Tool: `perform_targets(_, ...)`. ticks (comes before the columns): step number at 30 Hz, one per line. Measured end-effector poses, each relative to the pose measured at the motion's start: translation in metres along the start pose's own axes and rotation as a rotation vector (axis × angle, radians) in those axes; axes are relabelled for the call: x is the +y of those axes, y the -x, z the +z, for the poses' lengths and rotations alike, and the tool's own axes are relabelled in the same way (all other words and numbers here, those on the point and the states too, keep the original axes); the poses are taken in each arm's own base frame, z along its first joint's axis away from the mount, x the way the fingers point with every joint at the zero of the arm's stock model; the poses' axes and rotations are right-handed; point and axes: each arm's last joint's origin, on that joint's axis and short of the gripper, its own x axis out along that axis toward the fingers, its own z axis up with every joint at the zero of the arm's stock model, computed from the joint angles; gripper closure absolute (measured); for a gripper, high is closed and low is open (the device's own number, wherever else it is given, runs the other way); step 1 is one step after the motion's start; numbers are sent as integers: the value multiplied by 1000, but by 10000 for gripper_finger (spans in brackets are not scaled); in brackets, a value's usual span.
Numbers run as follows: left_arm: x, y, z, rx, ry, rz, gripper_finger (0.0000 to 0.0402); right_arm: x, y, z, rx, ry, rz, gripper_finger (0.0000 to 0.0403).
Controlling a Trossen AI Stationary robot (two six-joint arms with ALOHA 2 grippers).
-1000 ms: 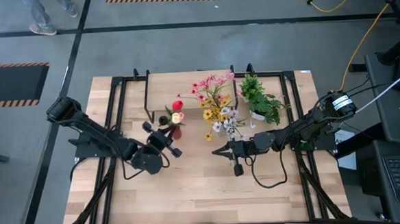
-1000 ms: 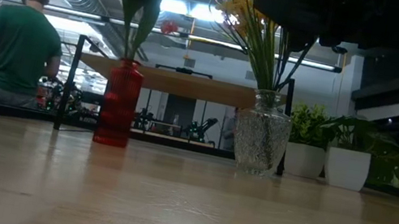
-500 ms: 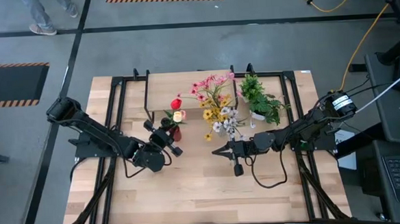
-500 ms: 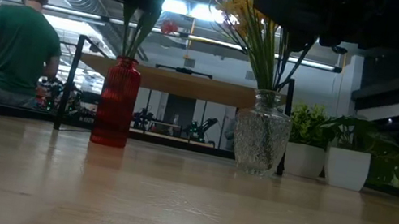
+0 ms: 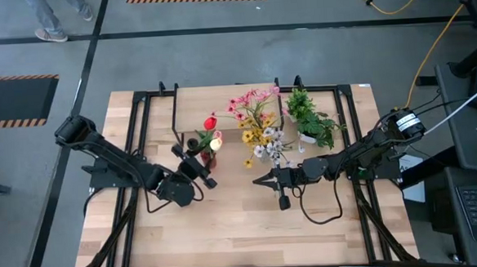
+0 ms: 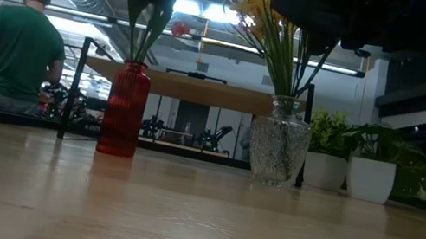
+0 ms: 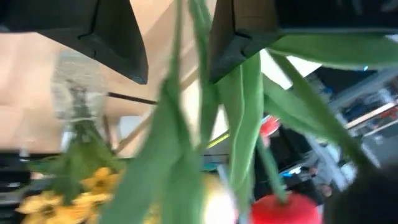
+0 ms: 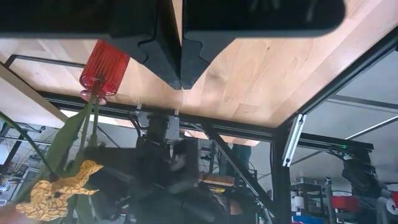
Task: Pick and place flowers into a vace then onto a shelf
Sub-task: Put the yellow flower into the red flower vase
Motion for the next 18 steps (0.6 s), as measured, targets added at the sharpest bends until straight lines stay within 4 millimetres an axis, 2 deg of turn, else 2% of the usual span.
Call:
perform_targets(5,-6,9,13,-3,-42,-105,228,0,0,0,0,-25,1,398)
perform_targets(12,-9,22,28,-39,-88,-115,228,0,0,0,0,-27,1,398)
perform_targets(18,-13,42,33,-66,-94,-174,228,0,0,1,-1,-81,1,398)
